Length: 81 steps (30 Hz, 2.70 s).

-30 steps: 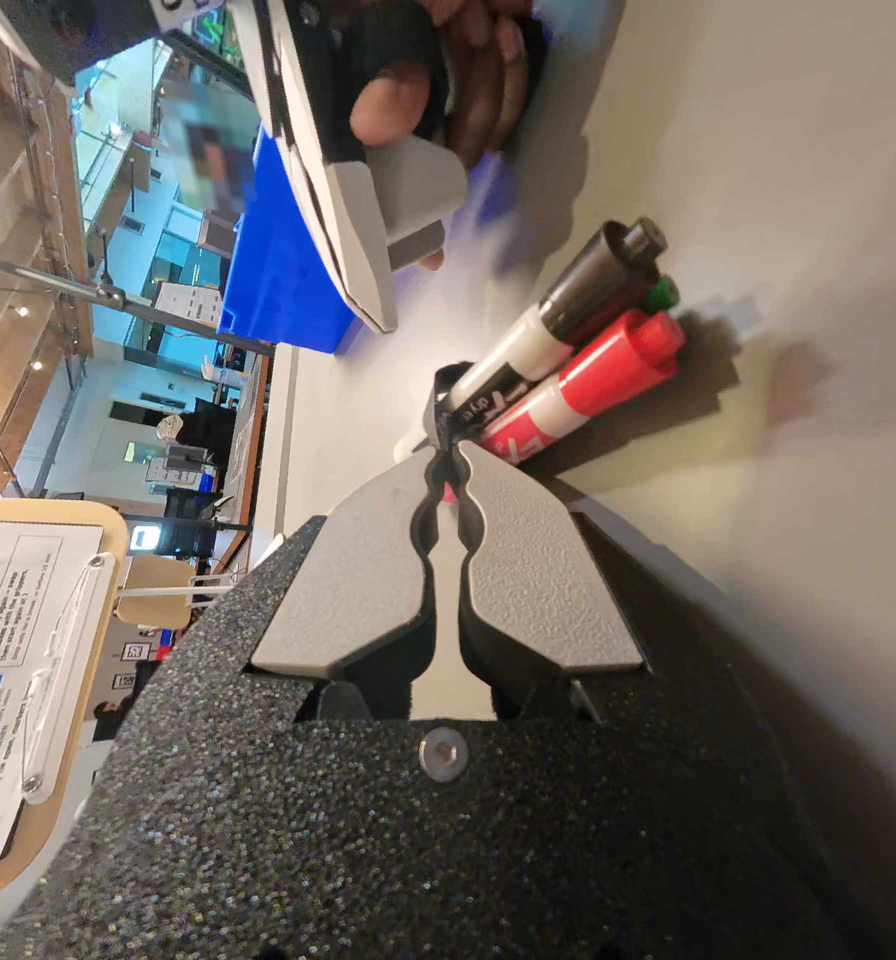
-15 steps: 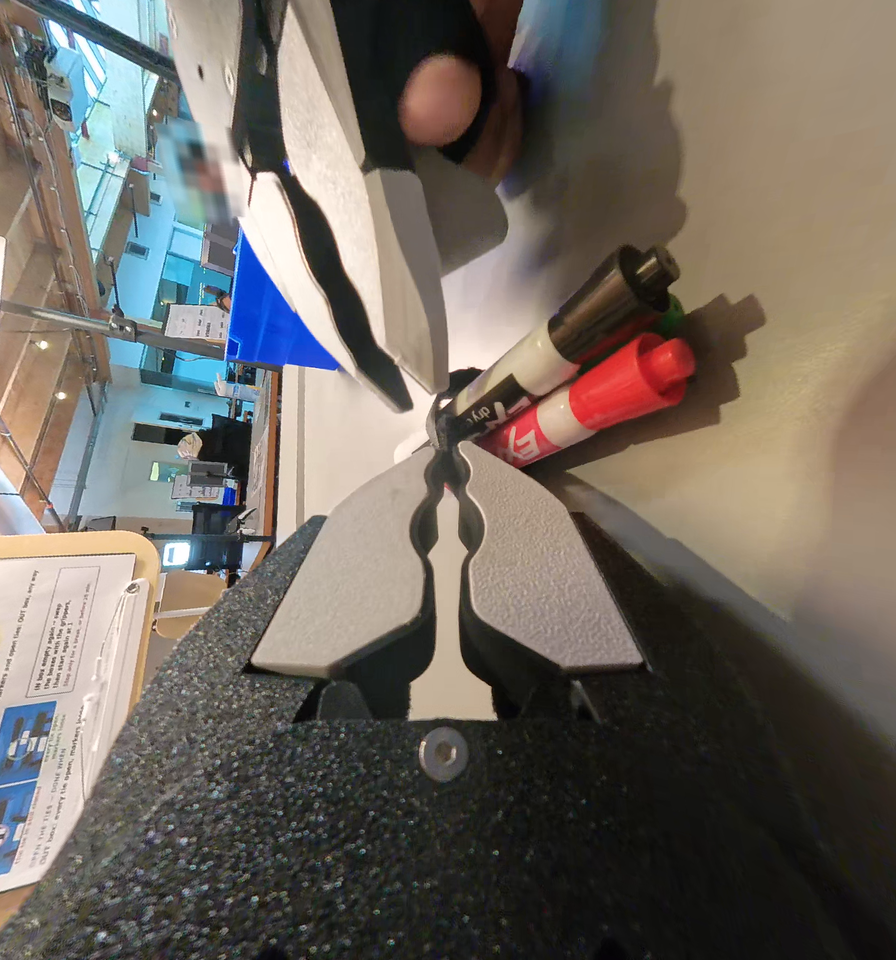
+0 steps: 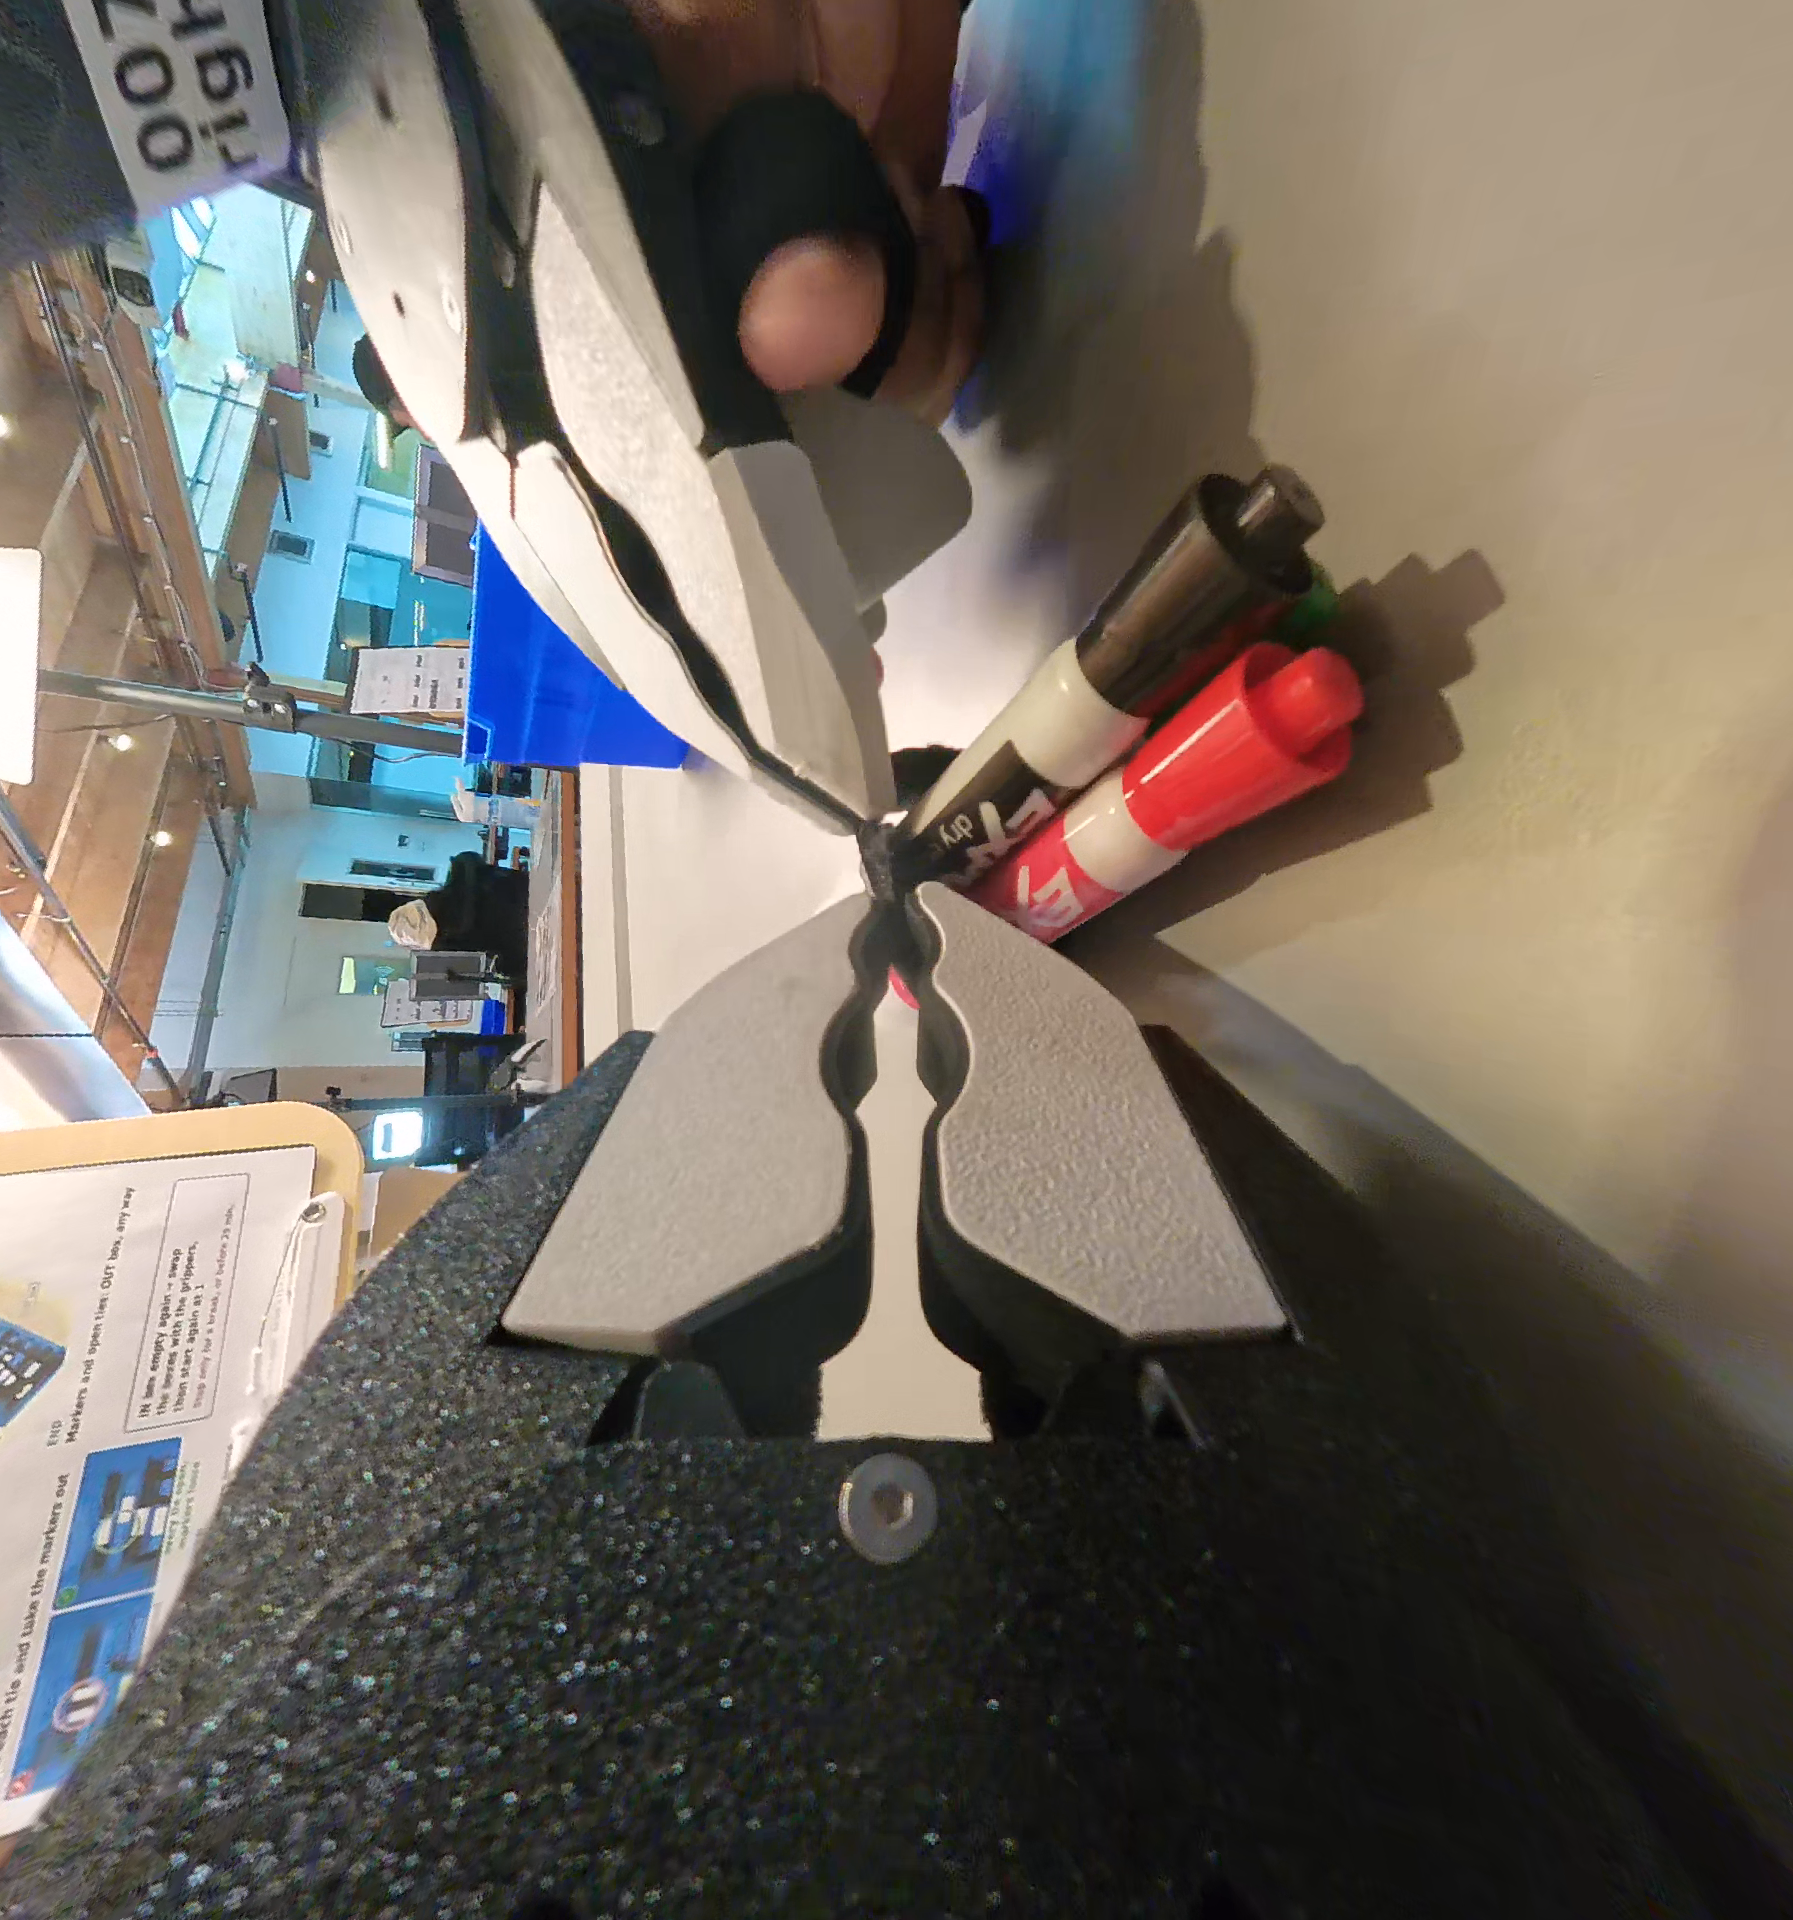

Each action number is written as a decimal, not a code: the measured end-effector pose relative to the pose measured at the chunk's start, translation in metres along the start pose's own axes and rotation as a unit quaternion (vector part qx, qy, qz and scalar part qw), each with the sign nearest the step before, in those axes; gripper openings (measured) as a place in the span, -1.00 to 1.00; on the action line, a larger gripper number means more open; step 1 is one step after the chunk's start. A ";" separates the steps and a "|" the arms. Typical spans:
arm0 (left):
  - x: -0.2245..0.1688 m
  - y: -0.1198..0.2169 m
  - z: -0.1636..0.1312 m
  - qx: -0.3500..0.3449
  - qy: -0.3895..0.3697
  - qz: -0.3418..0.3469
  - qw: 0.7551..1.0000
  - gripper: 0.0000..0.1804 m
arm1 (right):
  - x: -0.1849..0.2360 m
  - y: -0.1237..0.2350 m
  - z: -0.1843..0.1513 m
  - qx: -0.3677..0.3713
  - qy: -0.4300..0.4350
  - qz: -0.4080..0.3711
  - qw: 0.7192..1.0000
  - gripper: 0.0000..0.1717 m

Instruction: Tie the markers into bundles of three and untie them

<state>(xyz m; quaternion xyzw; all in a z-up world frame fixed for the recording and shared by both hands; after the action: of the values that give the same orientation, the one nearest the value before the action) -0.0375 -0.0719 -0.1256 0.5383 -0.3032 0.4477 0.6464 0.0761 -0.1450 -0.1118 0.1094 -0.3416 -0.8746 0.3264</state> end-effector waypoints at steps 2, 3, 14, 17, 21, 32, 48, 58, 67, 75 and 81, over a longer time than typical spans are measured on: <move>-0.001 0.001 0.002 -0.003 -0.009 0.001 1.000 -0.98 | -0.002 0.001 -0.001 0.001 -0.020 0.027 0.999 -0.99; -0.002 0.002 0.003 -0.005 -0.015 0.004 1.000 -0.98 | -0.002 0.001 -0.002 0.001 -0.034 0.045 0.998 -0.99; -0.011 0.011 0.007 -0.002 -0.078 0.037 0.996 -0.98 | 0.001 -0.002 -0.004 0.009 -0.075 0.090 0.993 -0.99; -0.013 0.012 0.008 0.001 -0.083 0.042 0.996 -0.98 | 0.001 -0.002 -0.004 0.009 -0.074 0.087 0.993 -1.00; -0.014 0.012 0.010 0.015 -0.103 0.056 0.993 -0.98 | -0.002 -0.002 -0.005 0.008 -0.101 0.096 0.990 -1.00; -0.014 0.013 0.009 0.028 -0.120 0.058 0.991 -0.99 | -0.003 -0.005 -0.005 0.001 -0.151 0.082 0.985 -1.00; -0.016 0.012 0.010 0.056 -0.156 0.059 0.984 -0.99 | -0.014 -0.013 -0.006 0.007 -0.228 0.099 0.969 -1.00; -0.015 0.013 0.009 0.062 -0.157 0.059 0.984 -0.99 | -0.016 -0.015 -0.006 0.007 -0.247 0.093 0.964 -1.00; -0.014 0.014 0.005 0.060 -0.129 0.050 0.989 -0.99 | -0.020 -0.015 -0.006 -0.001 -0.255 0.089 0.963 -1.00; -0.009 0.014 0.000 0.050 -0.075 0.044 0.995 -0.97 | -0.008 -0.002 0.006 -0.035 -0.093 0.033 0.994 -0.95; -0.010 0.014 0.001 0.050 -0.079 0.047 0.994 -0.97 | -0.001 -0.011 0.010 -0.007 -0.047 0.020 0.999 -0.85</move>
<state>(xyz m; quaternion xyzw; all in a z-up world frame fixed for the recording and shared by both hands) -0.0545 -0.0747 -0.1279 0.5890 -0.3556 0.4485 0.5705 0.0674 -0.1331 -0.1117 0.0590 -0.3530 -0.8743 0.3278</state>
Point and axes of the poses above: each gripper's, where its closed fingertips meet, y back along the fingers, z out of its top, x = y × z across the jaws, the point moved 8 cm from there along y, back along the fingers, and after that the axes turned 11 degrees about x, right-handed, at the moved point
